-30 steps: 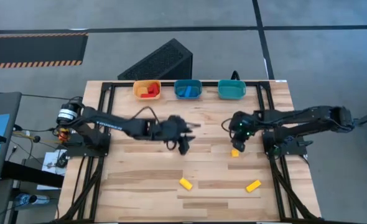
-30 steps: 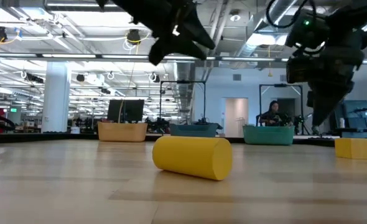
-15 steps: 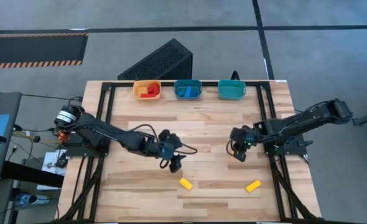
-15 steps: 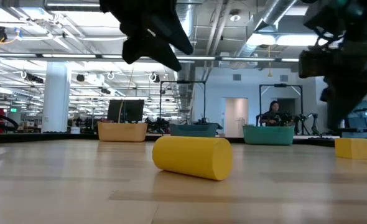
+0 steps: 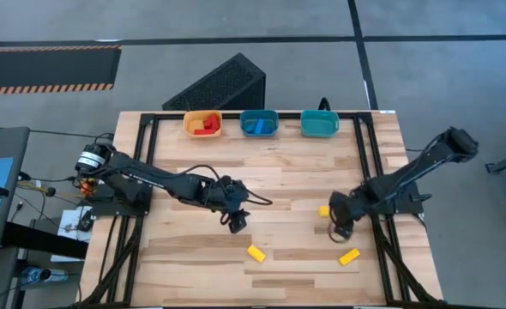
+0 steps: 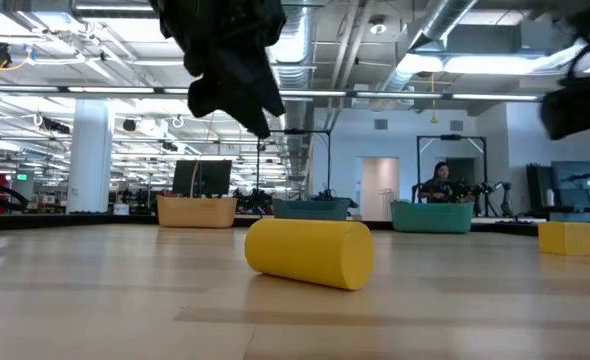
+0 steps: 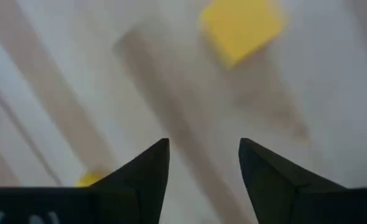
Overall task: Sort & place blocks by color
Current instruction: Put the top right yellow block into the light green container
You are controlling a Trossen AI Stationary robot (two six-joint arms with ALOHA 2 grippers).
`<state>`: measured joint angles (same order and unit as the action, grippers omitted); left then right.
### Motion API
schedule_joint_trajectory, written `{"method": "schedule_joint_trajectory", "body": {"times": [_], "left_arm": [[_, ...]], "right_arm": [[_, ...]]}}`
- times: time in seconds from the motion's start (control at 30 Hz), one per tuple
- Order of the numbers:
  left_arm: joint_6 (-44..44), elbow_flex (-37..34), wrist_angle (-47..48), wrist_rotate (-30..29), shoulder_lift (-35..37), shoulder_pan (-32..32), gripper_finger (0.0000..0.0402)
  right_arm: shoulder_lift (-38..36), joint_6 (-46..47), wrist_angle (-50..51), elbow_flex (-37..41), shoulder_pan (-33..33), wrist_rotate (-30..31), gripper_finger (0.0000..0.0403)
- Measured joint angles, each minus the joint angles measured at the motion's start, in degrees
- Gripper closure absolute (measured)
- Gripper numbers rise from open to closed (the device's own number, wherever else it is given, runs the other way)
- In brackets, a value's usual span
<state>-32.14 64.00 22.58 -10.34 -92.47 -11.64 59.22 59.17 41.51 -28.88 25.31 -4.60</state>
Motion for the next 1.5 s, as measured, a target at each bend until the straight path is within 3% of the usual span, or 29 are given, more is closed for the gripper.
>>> {"method": "schedule_joint_trajectory", "body": {"times": [0.17, 0.37, 0.6, 0.8, 0.93, 1.27, 1.5], "left_arm": [[0.0, 0.0, 3.3, -0.4, 0.0, 0.1, 0.0173], [2.5, 0.0, 3.4, -0.2, 0.0, 0.1, 0.0173], [2.6, 0.0, 0.6, -0.1, 0.0, 1.1, 0.0173], [1.4, 0.0, -3.5, -2.2, 0.0, 1.2, 0.0173], [1.4, 0.0, -3.9, -3.0, 0.0, 1.4, 0.0173], [0.9, 0.0, -4.1, -3.5, 0.0, 1.5, 0.0173], [0.4, 0.0, -4.1, -3.8, 0.0, 1.6, 0.0173]], "right_arm": [[0.0, 4.8, 0.5, 0.0, 9.8, 6.3, 0.019], [0.1, 9.6, 1.3, 0.0, 11.4, 17.0, 0.0199], [0.1, -6.1, 1.5, 0.8, 11.0, 27.3, 0.0169], [0.1, -20.5, -4.5, 3.2, 7.6, 23.4, 0.0132], [0.1, -25.2, -9.1, 4.9, 5.2, 22.9, 0.0125], [0.1, -30.8, -15.5, 7.9, -0.6, 20.8, 0.0128], [0.1, -33.6, -19.0, 7.9, -2.1, 17.4, 0.016]]}}
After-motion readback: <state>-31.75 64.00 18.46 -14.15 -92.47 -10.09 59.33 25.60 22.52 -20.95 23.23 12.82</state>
